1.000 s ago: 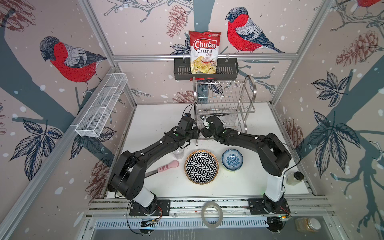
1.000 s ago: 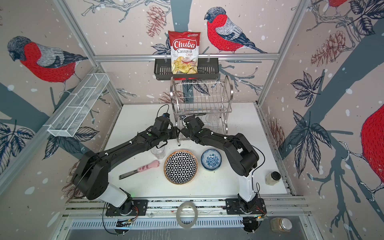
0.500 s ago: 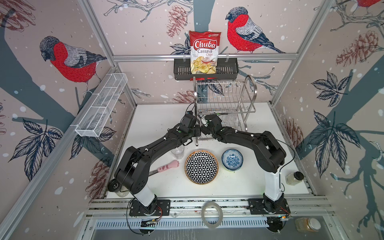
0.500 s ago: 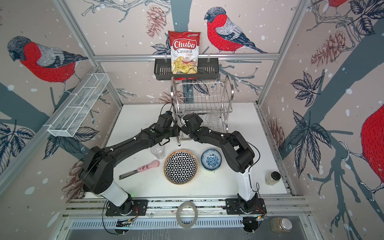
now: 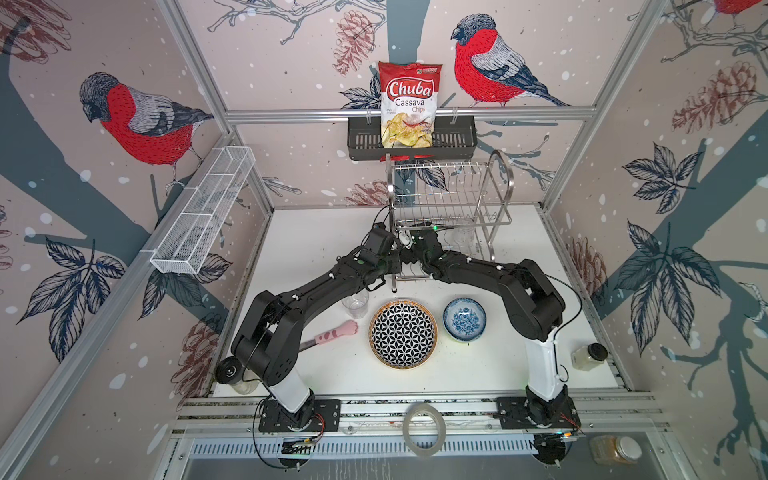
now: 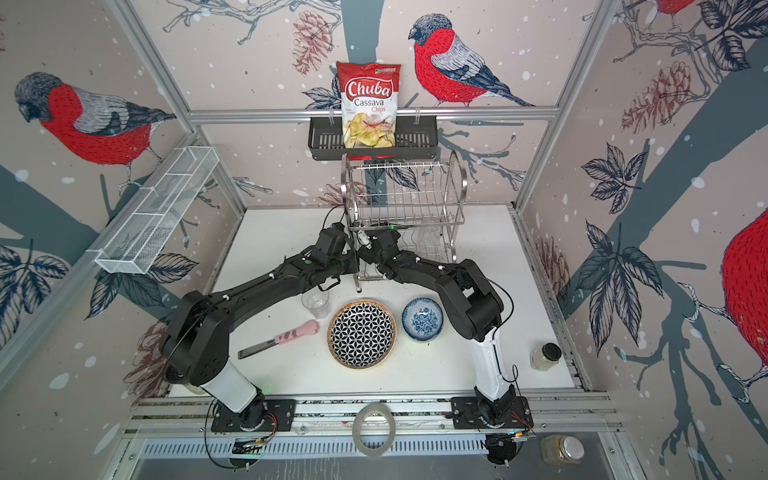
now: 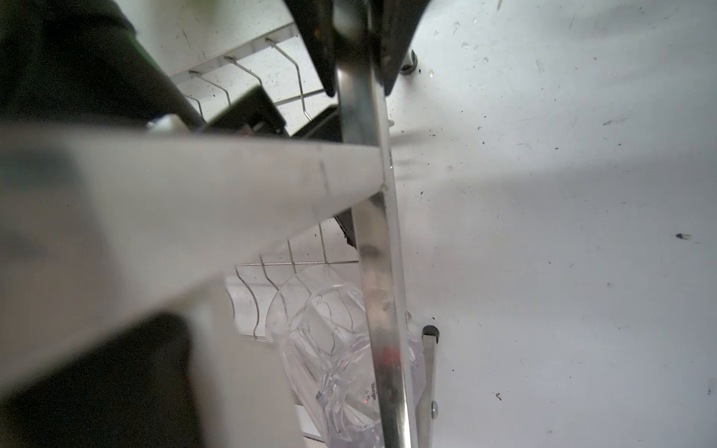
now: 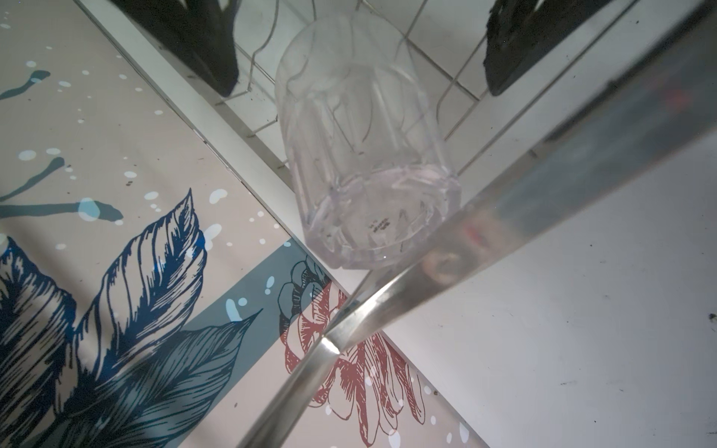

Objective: Unload the mixed dishes from the dish rack
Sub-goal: 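Close the right gripper on another clear glass in the rack's lower tier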

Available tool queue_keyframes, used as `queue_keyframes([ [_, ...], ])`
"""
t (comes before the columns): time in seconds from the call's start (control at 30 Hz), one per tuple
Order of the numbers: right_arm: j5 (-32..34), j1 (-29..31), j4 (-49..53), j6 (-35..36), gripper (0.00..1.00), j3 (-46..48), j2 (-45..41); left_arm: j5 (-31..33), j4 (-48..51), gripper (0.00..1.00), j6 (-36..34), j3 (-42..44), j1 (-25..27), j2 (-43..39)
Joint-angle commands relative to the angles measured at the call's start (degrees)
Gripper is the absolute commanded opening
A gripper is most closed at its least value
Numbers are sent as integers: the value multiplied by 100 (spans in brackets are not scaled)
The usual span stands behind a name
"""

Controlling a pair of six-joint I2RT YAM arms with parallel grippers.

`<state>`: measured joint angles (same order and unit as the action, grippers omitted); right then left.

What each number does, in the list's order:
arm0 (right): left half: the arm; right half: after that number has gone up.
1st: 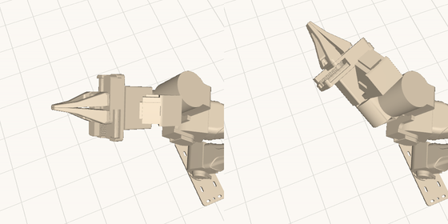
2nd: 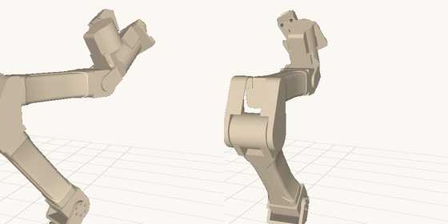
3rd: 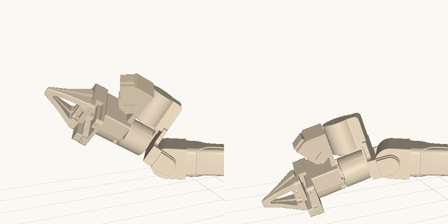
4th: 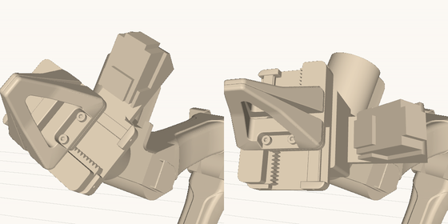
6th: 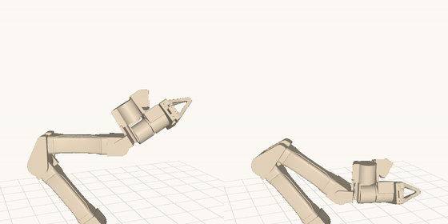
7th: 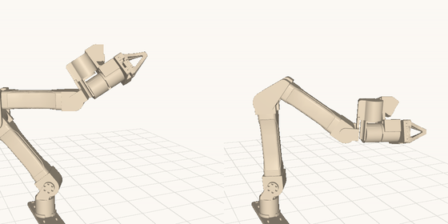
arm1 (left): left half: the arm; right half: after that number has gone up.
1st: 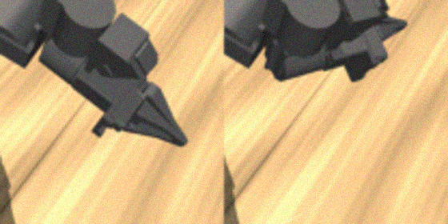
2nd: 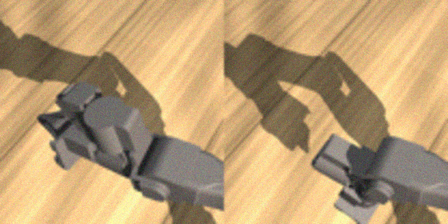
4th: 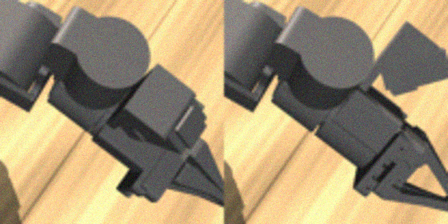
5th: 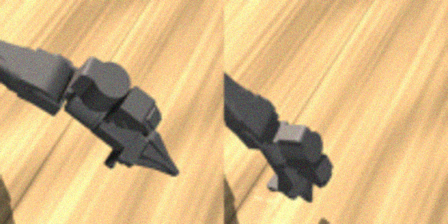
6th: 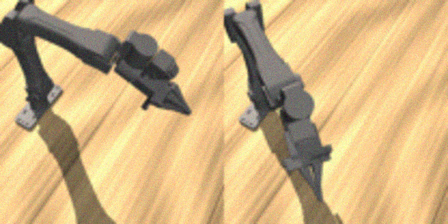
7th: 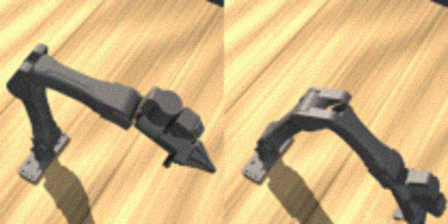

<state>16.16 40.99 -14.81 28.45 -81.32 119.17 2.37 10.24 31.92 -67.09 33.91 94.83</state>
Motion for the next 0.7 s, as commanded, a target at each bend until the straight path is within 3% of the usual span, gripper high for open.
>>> queue_keyframes([
  [0.0, -148, -40, -237, 142, 99, -176, 139, -237, -33, 13, -257, -100, 45, 22],
  [0.43, 316, -147, -636, 212, 100, -825, 866, -250, 39, 12, -195, -111, 99, 39],
  [0.67, 265, -258, -631, 199, 89, -974, 988, -242, 82, 12, -195, -102, 104, 67],
])
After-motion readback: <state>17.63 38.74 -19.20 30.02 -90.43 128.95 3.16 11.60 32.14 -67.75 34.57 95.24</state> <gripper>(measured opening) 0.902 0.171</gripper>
